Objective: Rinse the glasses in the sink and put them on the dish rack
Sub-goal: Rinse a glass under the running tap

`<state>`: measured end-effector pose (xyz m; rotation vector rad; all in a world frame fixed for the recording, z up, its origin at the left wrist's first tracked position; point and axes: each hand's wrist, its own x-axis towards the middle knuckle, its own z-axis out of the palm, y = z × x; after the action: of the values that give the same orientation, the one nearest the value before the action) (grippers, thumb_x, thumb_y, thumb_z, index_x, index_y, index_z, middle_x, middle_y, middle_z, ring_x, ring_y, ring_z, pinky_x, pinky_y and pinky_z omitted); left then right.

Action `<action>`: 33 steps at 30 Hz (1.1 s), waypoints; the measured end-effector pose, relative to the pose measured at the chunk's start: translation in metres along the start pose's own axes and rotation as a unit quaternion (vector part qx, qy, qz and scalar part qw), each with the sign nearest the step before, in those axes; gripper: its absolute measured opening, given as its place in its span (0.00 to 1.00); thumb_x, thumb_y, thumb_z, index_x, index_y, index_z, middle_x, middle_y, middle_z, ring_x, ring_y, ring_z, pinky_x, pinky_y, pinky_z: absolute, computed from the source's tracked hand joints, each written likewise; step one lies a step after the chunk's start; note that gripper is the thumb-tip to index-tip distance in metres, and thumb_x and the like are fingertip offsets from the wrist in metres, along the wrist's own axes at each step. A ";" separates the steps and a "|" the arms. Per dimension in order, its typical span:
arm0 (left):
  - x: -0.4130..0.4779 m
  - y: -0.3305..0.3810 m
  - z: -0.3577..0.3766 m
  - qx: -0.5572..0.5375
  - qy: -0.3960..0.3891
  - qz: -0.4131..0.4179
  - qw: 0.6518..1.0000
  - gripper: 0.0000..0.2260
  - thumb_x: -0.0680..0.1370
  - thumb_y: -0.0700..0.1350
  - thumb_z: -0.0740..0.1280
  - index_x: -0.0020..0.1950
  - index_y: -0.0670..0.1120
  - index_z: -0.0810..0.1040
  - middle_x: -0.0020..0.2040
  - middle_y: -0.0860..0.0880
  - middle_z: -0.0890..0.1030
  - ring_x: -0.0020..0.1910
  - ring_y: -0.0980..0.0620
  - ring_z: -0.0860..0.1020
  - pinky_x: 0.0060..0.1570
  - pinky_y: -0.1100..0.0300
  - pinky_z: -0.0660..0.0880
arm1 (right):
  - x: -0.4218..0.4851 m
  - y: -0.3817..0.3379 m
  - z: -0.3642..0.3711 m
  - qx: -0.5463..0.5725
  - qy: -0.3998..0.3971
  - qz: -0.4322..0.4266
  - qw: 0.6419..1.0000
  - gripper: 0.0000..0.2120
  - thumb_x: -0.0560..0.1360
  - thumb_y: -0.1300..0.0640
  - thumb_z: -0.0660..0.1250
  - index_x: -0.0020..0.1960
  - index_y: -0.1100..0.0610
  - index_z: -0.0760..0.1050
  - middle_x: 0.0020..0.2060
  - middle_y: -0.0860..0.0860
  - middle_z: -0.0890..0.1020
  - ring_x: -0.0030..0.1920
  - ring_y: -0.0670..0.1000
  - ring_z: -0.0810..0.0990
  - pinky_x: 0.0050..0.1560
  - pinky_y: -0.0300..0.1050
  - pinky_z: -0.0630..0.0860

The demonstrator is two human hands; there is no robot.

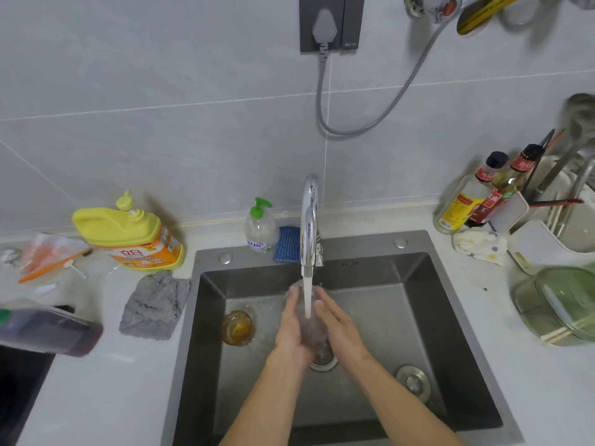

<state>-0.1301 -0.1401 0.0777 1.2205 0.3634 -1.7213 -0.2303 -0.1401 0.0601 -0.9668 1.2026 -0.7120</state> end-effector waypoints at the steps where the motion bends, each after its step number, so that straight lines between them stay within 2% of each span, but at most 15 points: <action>1: 0.000 0.002 0.000 -0.025 0.009 -0.020 0.999 0.26 0.79 0.63 0.68 0.56 0.39 0.83 0.47 0.38 0.87 0.52 0.40 0.83 0.66 0.44 0.75 | -0.002 0.000 -0.001 -0.010 -0.013 -0.010 1.000 0.20 0.82 0.50 0.67 0.71 0.36 0.70 0.74 0.39 0.71 0.75 0.42 0.67 0.74 0.39 0.64; 5: 0.000 0.010 0.002 -0.070 0.092 -0.075 0.990 0.28 0.79 0.61 0.70 0.54 0.33 0.79 0.43 0.33 0.83 0.44 0.37 0.82 0.49 0.40 0.80 | -0.006 0.016 -0.002 -0.078 -0.029 -0.048 0.995 0.27 0.68 0.43 0.79 0.64 0.30 0.75 0.74 0.42 0.74 0.75 0.40 0.69 0.79 0.46 0.63; 7: -0.001 0.013 -0.002 -0.080 0.062 -0.097 0.990 0.28 0.79 0.61 0.70 0.55 0.34 0.81 0.42 0.36 0.84 0.43 0.39 0.82 0.43 0.44 0.83 | -0.006 0.013 -0.006 -0.092 -0.025 -0.045 0.994 0.21 0.73 0.48 0.78 0.59 0.26 0.78 0.73 0.44 0.75 0.73 0.39 0.71 0.75 0.40 0.67; 10: -0.005 0.013 -0.012 -0.057 0.035 -0.088 0.994 0.26 0.78 0.60 0.72 0.56 0.37 0.82 0.45 0.37 0.86 0.46 0.39 0.83 0.49 0.45 0.81 | -0.004 0.002 -0.017 -0.073 -0.023 -0.022 0.997 0.12 0.82 0.50 0.67 0.62 0.37 0.81 0.68 0.42 0.79 0.70 0.41 0.75 0.63 0.29 0.72; 14: -0.015 0.010 -0.016 -0.006 -0.010 -0.111 0.994 0.27 0.70 0.56 0.80 0.60 0.38 0.84 0.55 0.40 0.86 0.49 0.42 0.83 0.60 0.50 0.79 | 0.009 0.001 -0.013 -0.031 0.001 0.031 0.999 0.21 0.81 0.50 0.69 0.72 0.50 0.72 0.66 0.46 0.77 0.63 0.46 0.78 0.60 0.38 0.76; 17: -0.017 0.013 -0.020 0.020 -0.011 -0.079 0.997 0.21 0.77 0.54 0.75 0.59 0.36 0.85 0.59 0.38 0.85 0.50 0.41 0.83 0.66 0.47 0.78 | 0.018 0.001 -0.008 -0.062 0.037 0.045 0.996 0.11 0.78 0.54 0.73 0.56 0.57 0.77 0.50 0.52 0.83 0.45 0.47 0.81 0.41 0.31 0.75; 19: -0.021 0.013 -0.020 0.041 -0.013 -0.046 0.998 0.18 0.82 0.52 0.67 0.59 0.37 0.85 0.58 0.36 0.85 0.55 0.38 0.81 0.73 0.45 0.72 | 0.017 -0.001 -0.006 -0.118 0.085 0.010 0.989 0.09 0.76 0.54 0.75 0.45 0.56 0.78 0.40 0.50 0.83 0.40 0.48 0.79 0.37 0.31 0.74; 23: -0.016 0.010 -0.020 0.096 0.051 0.042 0.993 0.13 0.81 0.49 0.70 0.52 0.38 0.84 0.36 0.38 0.86 0.40 0.41 0.82 0.58 0.46 0.78 | 0.008 -0.003 0.000 -0.172 0.038 0.002 0.984 0.10 0.78 0.58 0.71 0.38 0.52 0.82 0.35 0.48 0.86 0.37 0.47 0.81 0.45 0.46 0.81; 25: -0.018 0.010 -0.019 0.115 0.054 0.045 0.991 0.18 0.80 0.52 0.72 0.51 0.35 0.83 0.38 0.37 0.86 0.40 0.41 0.83 0.52 0.46 0.80 | 0.001 -0.008 -0.003 -0.173 -0.063 0.023 0.983 0.09 0.79 0.48 0.70 0.44 0.48 0.87 0.42 0.45 0.88 0.44 0.44 0.85 0.54 0.48 0.81; 26: -0.018 0.011 -0.019 0.114 0.053 0.038 0.991 0.21 0.79 0.54 0.72 0.52 0.35 0.83 0.40 0.36 0.87 0.39 0.40 0.84 0.48 0.46 0.82 | -0.001 -0.008 -0.005 -0.206 -0.114 0.020 0.972 0.11 0.79 0.40 0.68 0.51 0.43 0.86 0.48 0.43 0.88 0.52 0.42 0.85 0.66 0.49 0.76; 27: -0.018 0.012 -0.020 0.110 0.057 0.029 0.992 0.22 0.78 0.56 0.73 0.53 0.35 0.82 0.41 0.36 0.87 0.36 0.41 0.85 0.41 0.48 0.83 | -0.003 -0.009 -0.008 -0.298 -0.149 -0.007 0.943 0.13 0.79 0.36 0.64 0.58 0.37 0.83 0.56 0.41 0.86 0.60 0.40 0.81 0.78 0.54 0.63; 29: -0.017 0.015 -0.022 0.096 0.071 0.015 0.993 0.26 0.76 0.58 0.75 0.54 0.34 0.81 0.42 0.35 0.86 0.30 0.43 0.83 0.27 0.54 0.80 | -0.002 -0.006 -0.013 -0.467 -0.152 -0.074 0.868 0.11 0.82 0.38 0.60 0.61 0.29 0.77 0.64 0.36 0.79 0.69 0.37 0.70 0.78 0.60 0.35; 30: -0.017 0.014 -0.023 0.087 0.068 0.012 0.994 0.28 0.75 0.59 0.75 0.56 0.33 0.81 0.44 0.34 0.86 0.30 0.43 0.83 0.26 0.55 0.80 | -0.002 -0.007 -0.013 -0.472 -0.158 -0.080 0.864 0.10 0.83 0.41 0.60 0.58 0.29 0.77 0.62 0.36 0.80 0.67 0.37 0.72 0.79 0.60 0.36; 32: -0.015 0.013 -0.023 0.080 0.065 0.015 0.995 0.27 0.75 0.57 0.76 0.57 0.33 0.81 0.47 0.33 0.86 0.40 0.40 0.86 0.39 0.49 0.84 | -0.003 -0.011 -0.008 -0.349 -0.178 -0.062 0.918 0.10 0.83 0.48 0.63 0.56 0.37 0.82 0.53 0.39 0.86 0.57 0.39 0.81 0.78 0.55 0.62; 33: -0.015 0.011 -0.022 0.077 0.066 0.018 0.995 0.26 0.75 0.56 0.76 0.56 0.33 0.81 0.46 0.33 0.87 0.45 0.38 0.86 0.49 0.46 0.84 | -0.003 -0.010 -0.005 -0.280 -0.170 -0.046 0.944 0.10 0.83 0.51 0.64 0.57 0.43 0.84 0.49 0.42 0.87 0.52 0.40 0.84 0.71 0.53 0.73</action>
<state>-0.1078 -0.1222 0.0834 1.4498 0.2881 -1.6659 -0.2351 -0.1432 0.0697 -1.5566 1.0708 -0.2474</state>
